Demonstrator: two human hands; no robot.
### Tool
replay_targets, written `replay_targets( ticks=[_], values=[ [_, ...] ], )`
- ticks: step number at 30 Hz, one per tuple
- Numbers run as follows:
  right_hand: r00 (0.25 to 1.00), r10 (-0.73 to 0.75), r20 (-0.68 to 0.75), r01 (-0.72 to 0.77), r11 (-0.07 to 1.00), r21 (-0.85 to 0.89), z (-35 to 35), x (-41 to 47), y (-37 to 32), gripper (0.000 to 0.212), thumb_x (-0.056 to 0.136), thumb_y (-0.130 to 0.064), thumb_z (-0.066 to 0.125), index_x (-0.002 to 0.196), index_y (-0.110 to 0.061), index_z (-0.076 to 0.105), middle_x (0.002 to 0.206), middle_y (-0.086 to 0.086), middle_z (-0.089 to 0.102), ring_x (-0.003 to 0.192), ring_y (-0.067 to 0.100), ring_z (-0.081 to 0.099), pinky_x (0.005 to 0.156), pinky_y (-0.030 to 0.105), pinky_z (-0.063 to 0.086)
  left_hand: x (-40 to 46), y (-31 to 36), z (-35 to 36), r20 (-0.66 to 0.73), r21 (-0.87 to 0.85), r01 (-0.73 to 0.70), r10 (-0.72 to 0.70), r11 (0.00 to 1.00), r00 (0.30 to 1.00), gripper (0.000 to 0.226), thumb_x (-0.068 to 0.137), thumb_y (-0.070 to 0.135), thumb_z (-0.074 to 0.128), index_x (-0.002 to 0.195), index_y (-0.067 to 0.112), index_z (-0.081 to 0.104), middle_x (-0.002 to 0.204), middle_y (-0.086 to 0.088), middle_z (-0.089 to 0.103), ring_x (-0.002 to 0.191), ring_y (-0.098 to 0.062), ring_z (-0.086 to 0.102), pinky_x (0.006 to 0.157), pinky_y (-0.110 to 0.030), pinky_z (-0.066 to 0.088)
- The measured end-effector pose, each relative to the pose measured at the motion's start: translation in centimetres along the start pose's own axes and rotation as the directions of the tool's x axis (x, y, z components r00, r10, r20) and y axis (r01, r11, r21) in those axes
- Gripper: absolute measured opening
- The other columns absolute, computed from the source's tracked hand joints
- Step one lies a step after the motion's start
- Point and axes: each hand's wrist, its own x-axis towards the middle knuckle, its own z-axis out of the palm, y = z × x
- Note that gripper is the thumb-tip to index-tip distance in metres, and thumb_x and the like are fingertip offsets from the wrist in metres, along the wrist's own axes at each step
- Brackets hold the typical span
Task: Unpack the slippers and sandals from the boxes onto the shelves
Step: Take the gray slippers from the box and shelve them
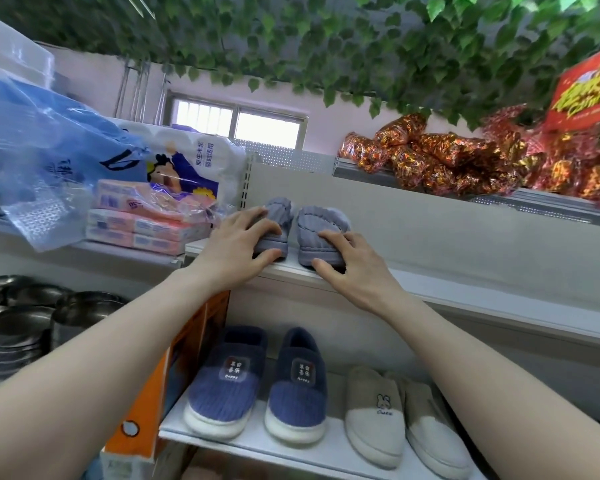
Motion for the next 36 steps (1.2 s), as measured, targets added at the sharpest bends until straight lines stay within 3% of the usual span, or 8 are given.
replay_targets(
  ticks=[3,6,9,14,17,25,36],
  values=[
    [1.000,-0.018,0.022,0.020,0.996,-0.093,-0.5,-0.4,-0.1,0.058,0.092,-0.060,0.045,0.145,-0.039,0.034,0.143,0.004,0.040,0.126,0.027,0.045,0.106,0.042,0.040,-0.6,1.3,-0.1,-0.059,0.130,-0.076,0.084,0.989,0.995,0.043,0.087,0.045,0.047,0.120,0.023,0.062,0.142,-0.010,0.047,0.135,-0.037,0.035,0.108,-0.056,0.033],
    [0.996,-0.085,0.008,0.084,0.973,-0.213,-1.6,-1.7,0.0,0.056,0.096,-0.053,0.042,0.147,-0.031,0.034,0.138,0.010,0.043,0.121,0.033,0.047,0.101,0.044,0.042,-1.8,3.2,-0.1,-0.105,0.210,-0.192,0.217,0.959,0.970,0.034,0.090,0.030,0.059,0.120,0.016,0.063,0.134,-0.012,0.054,0.130,-0.035,0.042,0.108,-0.051,0.035],
    [0.989,-0.148,-0.004,0.138,0.931,-0.338,-3.1,-4.8,0.5,0.057,0.095,-0.052,0.038,0.147,-0.029,0.035,0.135,0.013,0.047,0.116,0.035,0.050,0.095,0.049,0.045,-3.8,5.4,0.1,-0.107,0.235,-0.301,0.332,0.924,0.937,0.036,0.091,0.034,0.053,0.121,0.015,0.062,0.125,-0.010,0.059,0.121,-0.030,0.049,0.107,-0.041,0.036],
    [0.977,-0.213,0.019,0.182,0.780,-0.599,-5.8,-12.6,2.6,0.058,0.093,-0.053,0.032,0.137,-0.020,0.050,0.123,0.015,0.057,0.103,0.037,0.058,0.079,0.046,0.049,-8.2,10.3,1.7,-0.048,0.207,-0.418,0.436,0.885,0.899,0.037,0.090,0.036,0.058,0.120,0.016,0.062,0.117,-0.007,0.062,0.109,-0.029,0.055,0.097,-0.040,0.044],
    [0.981,-0.192,0.025,0.165,0.759,-0.630,-6.9,-17.1,3.9,0.054,0.093,-0.049,0.038,0.128,-0.014,0.059,0.113,0.018,0.061,0.092,0.039,0.061,0.074,0.046,0.051,-10.0,12.5,2.7,-0.039,0.183,-0.441,0.454,0.879,0.890,0.035,0.090,0.037,0.058,0.117,0.016,0.064,0.113,-0.008,0.064,0.104,-0.029,0.057,0.092,-0.040,0.047],
    [0.997,-0.050,0.054,0.074,0.728,-0.682,-13.0,-33.2,10.0,0.049,0.095,-0.044,0.044,0.127,-0.010,0.060,0.116,0.019,0.060,0.095,0.040,0.060,0.078,0.046,0.048,-14.8,25.1,7.4,-0.007,0.025,-0.538,0.538,0.843,0.843,0.037,0.094,0.042,0.050,0.117,0.017,0.064,0.110,-0.007,0.065,0.100,-0.029,0.058,0.085,-0.032,0.042],
    [0.985,0.122,0.123,0.001,0.708,-0.706,-23.3,-55.4,21.8,0.053,0.096,-0.043,0.044,0.128,-0.004,0.057,0.116,0.020,0.060,0.096,0.039,0.059,0.079,0.046,0.047,-21.5,50.6,16.9,0.036,-0.254,-0.600,0.627,0.759,0.778,0.037,0.094,0.042,0.050,0.118,0.016,0.062,0.113,-0.009,0.063,0.099,-0.034,0.056,0.087,-0.040,0.043]
  ],
)
